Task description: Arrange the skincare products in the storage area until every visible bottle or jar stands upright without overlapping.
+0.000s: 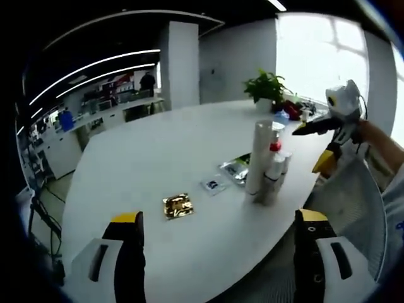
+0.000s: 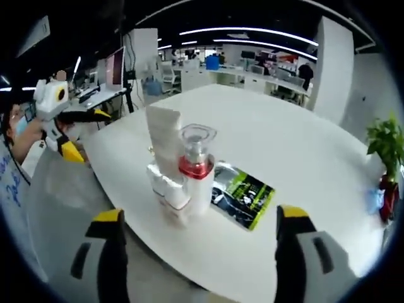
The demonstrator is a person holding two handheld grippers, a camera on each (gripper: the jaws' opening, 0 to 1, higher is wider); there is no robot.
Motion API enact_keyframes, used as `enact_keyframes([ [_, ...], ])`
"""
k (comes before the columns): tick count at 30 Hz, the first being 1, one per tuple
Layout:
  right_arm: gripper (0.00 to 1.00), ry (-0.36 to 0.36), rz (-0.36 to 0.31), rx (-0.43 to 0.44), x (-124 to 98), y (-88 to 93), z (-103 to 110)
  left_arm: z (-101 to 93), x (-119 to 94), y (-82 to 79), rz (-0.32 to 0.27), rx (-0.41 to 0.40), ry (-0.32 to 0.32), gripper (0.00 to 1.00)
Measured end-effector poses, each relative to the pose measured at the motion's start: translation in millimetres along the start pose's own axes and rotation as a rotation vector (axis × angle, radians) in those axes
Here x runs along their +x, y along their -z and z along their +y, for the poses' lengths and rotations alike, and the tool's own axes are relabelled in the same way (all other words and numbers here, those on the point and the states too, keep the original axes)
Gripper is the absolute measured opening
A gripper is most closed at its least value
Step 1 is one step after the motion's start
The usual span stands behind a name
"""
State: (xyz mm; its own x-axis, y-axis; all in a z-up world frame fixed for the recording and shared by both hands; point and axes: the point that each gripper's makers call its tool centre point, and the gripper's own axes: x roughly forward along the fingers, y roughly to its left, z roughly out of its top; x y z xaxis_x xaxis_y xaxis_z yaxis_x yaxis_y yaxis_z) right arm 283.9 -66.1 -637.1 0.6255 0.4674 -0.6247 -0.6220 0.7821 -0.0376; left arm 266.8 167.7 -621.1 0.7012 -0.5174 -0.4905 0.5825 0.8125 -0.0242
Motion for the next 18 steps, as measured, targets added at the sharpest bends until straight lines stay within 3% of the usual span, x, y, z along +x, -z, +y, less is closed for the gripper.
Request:
enact_keyframes([
  [12, 1.0, -0.005, 0.078, -0.004, 7.0, 16.2, -22.8, 8.5, 17.2, -3.8, 0.037, 0.044, 0.018, 0.97],
  [18, 0.99, 0.006, 0.139, 0.044, 13.5, 26.5, -39.4, 16.3, 24.8, -6.0, 0.053, 0.048, 0.019, 0.97],
])
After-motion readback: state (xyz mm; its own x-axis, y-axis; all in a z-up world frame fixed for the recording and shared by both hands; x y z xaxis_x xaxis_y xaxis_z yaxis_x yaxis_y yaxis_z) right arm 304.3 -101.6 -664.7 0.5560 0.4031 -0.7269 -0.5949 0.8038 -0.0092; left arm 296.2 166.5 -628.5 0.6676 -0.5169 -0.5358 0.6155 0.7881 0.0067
